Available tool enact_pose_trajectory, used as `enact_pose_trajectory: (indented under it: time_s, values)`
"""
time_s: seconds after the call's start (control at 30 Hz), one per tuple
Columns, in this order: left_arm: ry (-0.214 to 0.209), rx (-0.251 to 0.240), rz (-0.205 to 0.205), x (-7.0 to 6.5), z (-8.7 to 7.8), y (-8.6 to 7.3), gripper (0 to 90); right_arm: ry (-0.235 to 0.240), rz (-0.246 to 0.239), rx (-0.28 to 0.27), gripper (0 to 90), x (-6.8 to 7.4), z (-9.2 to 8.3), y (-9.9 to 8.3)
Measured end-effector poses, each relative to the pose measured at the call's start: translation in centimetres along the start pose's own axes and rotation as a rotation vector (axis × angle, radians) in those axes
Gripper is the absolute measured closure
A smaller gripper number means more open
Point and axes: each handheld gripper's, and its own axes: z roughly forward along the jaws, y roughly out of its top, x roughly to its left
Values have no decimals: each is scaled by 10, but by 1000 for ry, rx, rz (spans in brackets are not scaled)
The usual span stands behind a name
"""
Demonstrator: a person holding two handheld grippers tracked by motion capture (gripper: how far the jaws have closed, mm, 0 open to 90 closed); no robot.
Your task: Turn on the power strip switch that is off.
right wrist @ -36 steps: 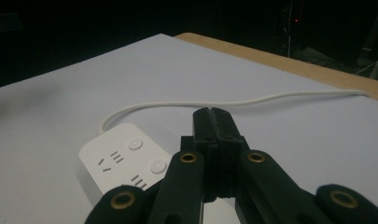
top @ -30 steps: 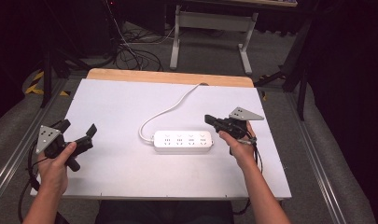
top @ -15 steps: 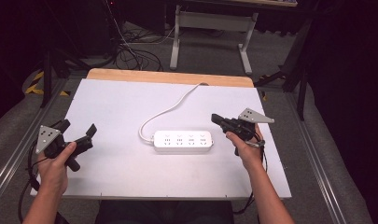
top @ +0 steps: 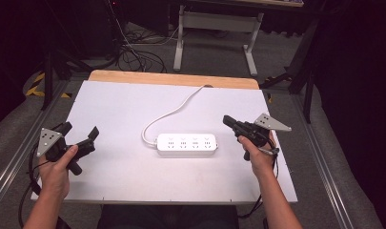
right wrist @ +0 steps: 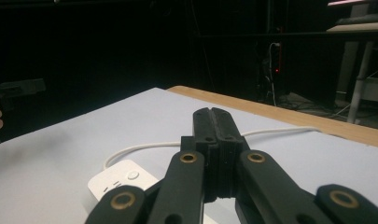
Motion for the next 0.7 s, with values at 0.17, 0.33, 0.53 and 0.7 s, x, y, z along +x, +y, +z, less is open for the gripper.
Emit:
enact_pose_trajectory:
  time_s: [0.17, 0.33, 0.53, 0.7]
  values:
    - [0, 0, 0, 0, 0, 0, 23, -13, 3, -24, 900, -3, -12, -1]
    - [1, 0, -2, 0, 0, 0, 23, -22, 4, -35, 900, -6, -22, -4]
    - [0, 0, -1, 0, 0, 0, 23, -37, -8, -50, 830, -6, -24, -3]
    - [1, -2, -3, 0, 0, 0, 23, -42, -1, -59, 730, -6, -26, -2]
